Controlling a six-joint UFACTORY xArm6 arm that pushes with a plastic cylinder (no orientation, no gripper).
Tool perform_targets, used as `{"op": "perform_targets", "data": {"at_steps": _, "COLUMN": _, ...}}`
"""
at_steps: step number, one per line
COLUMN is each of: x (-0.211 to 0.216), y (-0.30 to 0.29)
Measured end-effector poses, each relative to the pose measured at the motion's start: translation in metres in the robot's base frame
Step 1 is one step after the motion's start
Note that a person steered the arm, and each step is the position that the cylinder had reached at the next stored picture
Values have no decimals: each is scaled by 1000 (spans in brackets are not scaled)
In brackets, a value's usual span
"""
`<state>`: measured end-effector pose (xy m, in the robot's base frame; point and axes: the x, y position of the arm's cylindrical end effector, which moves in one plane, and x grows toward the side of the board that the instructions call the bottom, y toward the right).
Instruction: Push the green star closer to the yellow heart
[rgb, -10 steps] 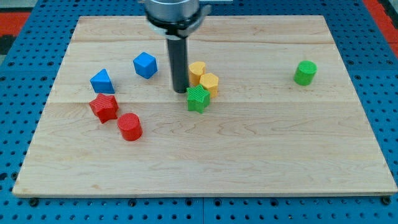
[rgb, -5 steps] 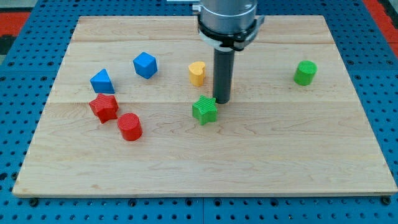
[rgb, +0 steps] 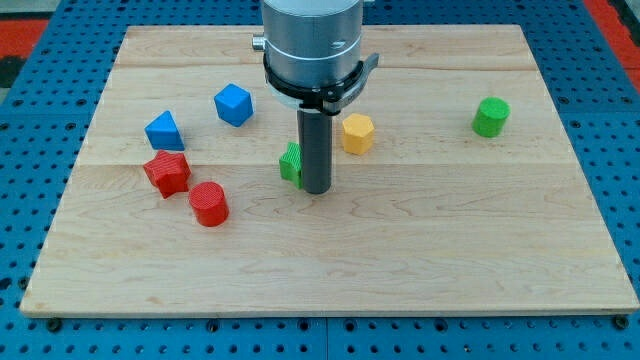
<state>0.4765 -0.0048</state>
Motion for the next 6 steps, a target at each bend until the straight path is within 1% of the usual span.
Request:
{"op": "perform_targets", "data": {"at_steps": 1, "x": 0, "y": 11}}
{"op": "perform_targets", "data": {"at_steps": 2, "x": 22, "y": 12}}
{"op": "perform_targets", "data": {"at_steps": 3, "x": 20, "y": -20}}
{"op": "perform_targets", "data": {"at_steps": 4, "x": 2, "y": -54}}
{"op": "perform_targets", "data": {"at_steps": 5, "x": -8, "y": -52}}
{"op": "perform_targets", "data": {"at_steps": 6, "x": -13, "y": -30}}
